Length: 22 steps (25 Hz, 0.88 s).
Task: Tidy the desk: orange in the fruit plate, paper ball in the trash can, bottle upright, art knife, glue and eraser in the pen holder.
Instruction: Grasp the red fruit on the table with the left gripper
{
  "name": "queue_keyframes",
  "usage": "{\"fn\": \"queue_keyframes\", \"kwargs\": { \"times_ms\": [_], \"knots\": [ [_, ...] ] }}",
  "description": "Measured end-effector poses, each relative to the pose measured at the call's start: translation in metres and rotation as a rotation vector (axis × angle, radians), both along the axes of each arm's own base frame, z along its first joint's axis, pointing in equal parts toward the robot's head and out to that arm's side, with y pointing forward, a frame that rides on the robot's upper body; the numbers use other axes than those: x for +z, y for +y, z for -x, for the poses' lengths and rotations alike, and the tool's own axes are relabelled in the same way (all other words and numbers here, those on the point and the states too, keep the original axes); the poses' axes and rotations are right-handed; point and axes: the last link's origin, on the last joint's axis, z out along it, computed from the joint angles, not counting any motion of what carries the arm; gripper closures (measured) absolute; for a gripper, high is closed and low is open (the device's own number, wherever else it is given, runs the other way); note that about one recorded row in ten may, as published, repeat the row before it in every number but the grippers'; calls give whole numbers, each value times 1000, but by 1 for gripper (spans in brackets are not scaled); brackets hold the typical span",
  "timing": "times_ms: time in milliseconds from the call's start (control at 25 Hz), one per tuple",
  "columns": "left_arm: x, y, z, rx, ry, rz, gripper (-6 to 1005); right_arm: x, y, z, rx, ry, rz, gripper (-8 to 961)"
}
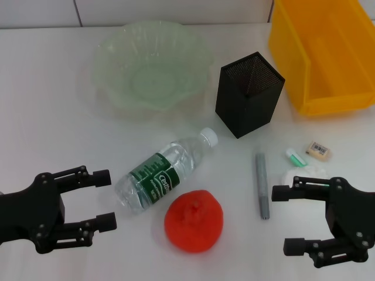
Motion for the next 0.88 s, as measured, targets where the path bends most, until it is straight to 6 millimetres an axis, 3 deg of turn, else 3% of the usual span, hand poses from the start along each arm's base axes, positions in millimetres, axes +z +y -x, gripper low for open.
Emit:
{"fn": "queue_keyframes", "kwargs": {
  "times_ms": [680, 880],
  "knots": [
    [-2, 3, -4, -8, 4, 31, 200, 1, 3, -4, -32, -8, -45, 114],
    [3, 16, -21, -18, 79, 107, 200, 9, 2, -13, -81, -5, -98, 114]
  ]
}}
